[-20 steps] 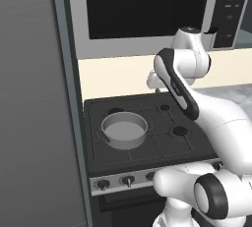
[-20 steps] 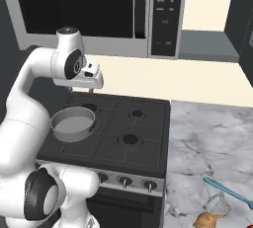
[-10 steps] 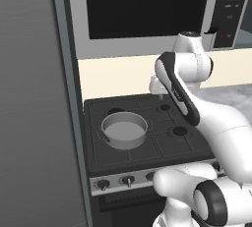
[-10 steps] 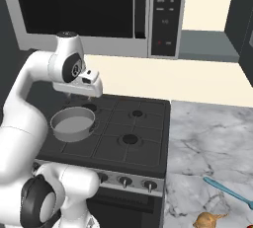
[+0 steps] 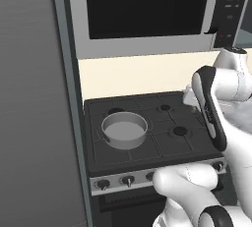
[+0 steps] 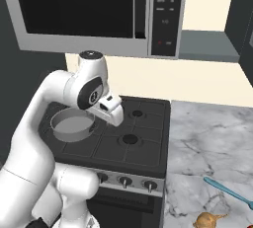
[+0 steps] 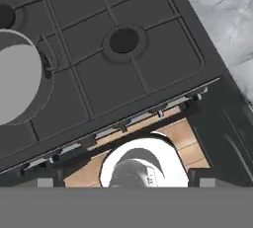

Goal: Put the onion and tomato in the pot. Retrieve the spatula and lightly stir the vegetables in the pot.

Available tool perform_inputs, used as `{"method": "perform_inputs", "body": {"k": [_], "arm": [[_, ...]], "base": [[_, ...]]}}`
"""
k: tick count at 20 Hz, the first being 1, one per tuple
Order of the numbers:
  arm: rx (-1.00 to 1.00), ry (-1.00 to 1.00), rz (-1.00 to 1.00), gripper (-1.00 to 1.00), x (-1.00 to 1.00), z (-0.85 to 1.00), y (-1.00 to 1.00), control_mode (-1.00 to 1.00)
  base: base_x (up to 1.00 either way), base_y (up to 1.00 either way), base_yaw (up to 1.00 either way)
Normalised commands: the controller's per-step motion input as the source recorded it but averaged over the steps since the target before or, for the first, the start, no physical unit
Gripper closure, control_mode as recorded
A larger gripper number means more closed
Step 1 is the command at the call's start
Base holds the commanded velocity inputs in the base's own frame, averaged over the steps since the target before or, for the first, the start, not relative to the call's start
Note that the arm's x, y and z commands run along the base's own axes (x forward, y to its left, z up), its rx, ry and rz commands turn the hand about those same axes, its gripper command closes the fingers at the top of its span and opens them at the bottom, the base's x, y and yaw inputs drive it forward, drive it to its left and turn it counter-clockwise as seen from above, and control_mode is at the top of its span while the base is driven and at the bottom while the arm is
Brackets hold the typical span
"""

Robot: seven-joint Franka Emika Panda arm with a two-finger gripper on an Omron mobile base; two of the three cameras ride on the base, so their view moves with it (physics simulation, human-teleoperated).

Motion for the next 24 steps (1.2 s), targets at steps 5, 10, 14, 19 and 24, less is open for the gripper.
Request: {"method": "perform_inputs", "body": {"k": [5,10,14,19,24], "arm": [[0.09,0.03,-0.45,-1.00,-0.45,-0.14,-1.00,-1.00],[0.11,0.10,-0.48,-1.00,-0.24,-0.02,-1.00,-1.00],[0.10,0.11,-0.50,-1.00,-0.14,-0.03,-1.00,-1.00],[0.03,0.16,-0.33,-1.00,-0.10,-0.32,-0.84,-1.00],[-0.03,0.11,-0.06,-1.00,-0.02,-0.48,-0.46,-1.00]], "base": [[0.00,0.00,0.00],[0.00,0.00,0.00],[0.00,0.00,0.00],[0.00,0.00,0.00],[0.00,0.00,0.00]]}}
